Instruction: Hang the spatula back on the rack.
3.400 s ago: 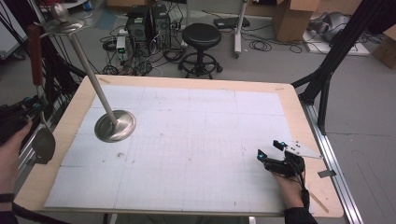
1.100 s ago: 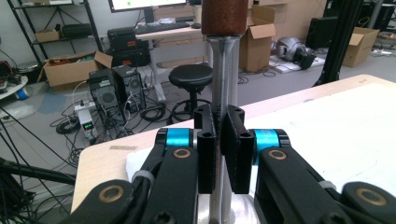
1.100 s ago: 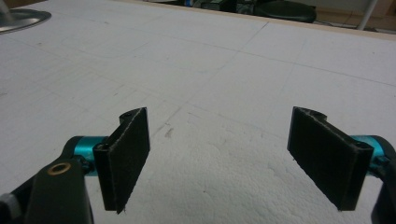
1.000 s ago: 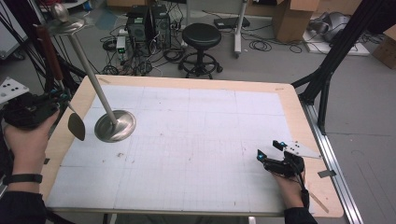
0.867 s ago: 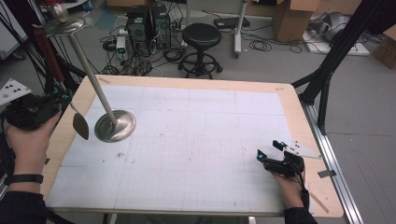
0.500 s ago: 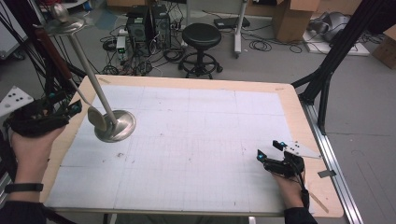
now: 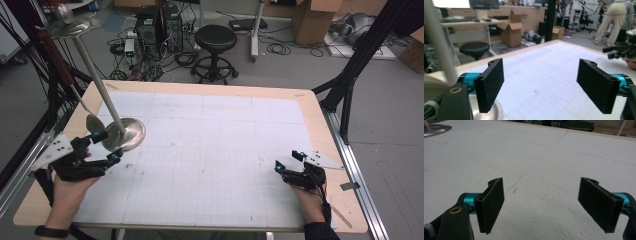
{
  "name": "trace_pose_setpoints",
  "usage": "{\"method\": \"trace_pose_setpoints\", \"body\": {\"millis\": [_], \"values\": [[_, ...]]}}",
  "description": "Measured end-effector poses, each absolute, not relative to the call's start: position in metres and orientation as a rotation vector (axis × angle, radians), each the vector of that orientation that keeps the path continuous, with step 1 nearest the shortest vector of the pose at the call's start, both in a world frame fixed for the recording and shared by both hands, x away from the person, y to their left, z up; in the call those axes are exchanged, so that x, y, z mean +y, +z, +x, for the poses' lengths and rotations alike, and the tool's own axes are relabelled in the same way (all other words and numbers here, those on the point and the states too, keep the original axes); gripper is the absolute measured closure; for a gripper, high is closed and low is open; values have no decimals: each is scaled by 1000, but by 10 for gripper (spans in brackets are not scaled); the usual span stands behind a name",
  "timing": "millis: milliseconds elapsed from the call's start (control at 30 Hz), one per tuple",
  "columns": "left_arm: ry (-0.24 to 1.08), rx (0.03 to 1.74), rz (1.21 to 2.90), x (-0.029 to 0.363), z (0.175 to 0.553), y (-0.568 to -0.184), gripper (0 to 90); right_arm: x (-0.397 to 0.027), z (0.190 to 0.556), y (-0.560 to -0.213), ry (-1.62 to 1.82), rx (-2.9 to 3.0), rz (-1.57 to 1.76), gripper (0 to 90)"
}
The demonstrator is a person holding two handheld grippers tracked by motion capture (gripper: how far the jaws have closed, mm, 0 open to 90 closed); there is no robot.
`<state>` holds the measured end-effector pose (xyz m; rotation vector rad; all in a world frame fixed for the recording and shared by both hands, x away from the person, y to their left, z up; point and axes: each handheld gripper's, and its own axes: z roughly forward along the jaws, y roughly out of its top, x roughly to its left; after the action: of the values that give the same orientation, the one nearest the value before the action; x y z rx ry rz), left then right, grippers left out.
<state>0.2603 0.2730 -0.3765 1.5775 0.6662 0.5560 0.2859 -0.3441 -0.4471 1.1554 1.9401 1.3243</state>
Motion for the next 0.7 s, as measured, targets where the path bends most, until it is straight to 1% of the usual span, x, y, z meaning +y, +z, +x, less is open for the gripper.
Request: {"method": "trace_pose_setpoints", "body": {"millis": [333, 433, 700], "values": [[576, 648, 1644, 249, 263, -411, 203, -343, 286, -447, 1310, 1953, 1146, 204], [553, 653, 1669, 246, 266, -418, 204, -342, 287, -447, 1298, 1963, 1144, 204], [555, 681, 1673, 242, 269, -436, 205, -340, 287, -447, 1287, 1970, 1129, 204]]}}
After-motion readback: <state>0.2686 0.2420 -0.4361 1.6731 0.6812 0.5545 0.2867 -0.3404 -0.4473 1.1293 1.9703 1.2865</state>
